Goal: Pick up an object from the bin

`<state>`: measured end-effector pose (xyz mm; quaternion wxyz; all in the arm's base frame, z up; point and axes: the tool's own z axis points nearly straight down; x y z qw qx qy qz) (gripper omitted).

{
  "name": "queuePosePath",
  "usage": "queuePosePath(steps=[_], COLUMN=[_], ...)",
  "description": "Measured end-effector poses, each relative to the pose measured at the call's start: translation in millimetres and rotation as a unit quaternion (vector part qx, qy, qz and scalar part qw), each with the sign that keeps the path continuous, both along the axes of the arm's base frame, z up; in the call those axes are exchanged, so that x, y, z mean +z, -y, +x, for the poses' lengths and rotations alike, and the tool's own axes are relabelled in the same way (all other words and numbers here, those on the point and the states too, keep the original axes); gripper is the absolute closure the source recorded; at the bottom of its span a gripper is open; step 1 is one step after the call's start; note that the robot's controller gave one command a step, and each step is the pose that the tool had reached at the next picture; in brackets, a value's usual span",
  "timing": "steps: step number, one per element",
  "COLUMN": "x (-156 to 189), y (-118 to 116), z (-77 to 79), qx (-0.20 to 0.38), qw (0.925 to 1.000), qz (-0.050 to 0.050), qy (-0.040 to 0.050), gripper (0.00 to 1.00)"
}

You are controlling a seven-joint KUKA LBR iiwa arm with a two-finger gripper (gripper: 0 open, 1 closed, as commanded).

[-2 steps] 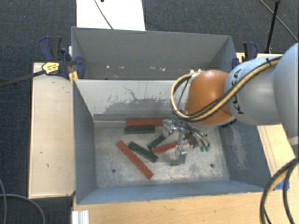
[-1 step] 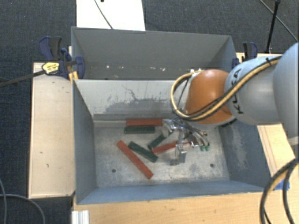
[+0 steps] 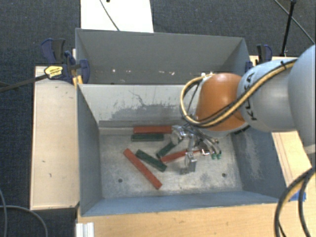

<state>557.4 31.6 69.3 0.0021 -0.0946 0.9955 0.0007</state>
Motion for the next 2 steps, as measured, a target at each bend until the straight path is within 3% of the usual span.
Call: queuePosePath(steps=[2], x=[1.5], y=[-0.6], z=[2.0], qx=[-0.006], qw=[1.0], qz=[0.0], qy=[0.0015], gripper=[0.0])
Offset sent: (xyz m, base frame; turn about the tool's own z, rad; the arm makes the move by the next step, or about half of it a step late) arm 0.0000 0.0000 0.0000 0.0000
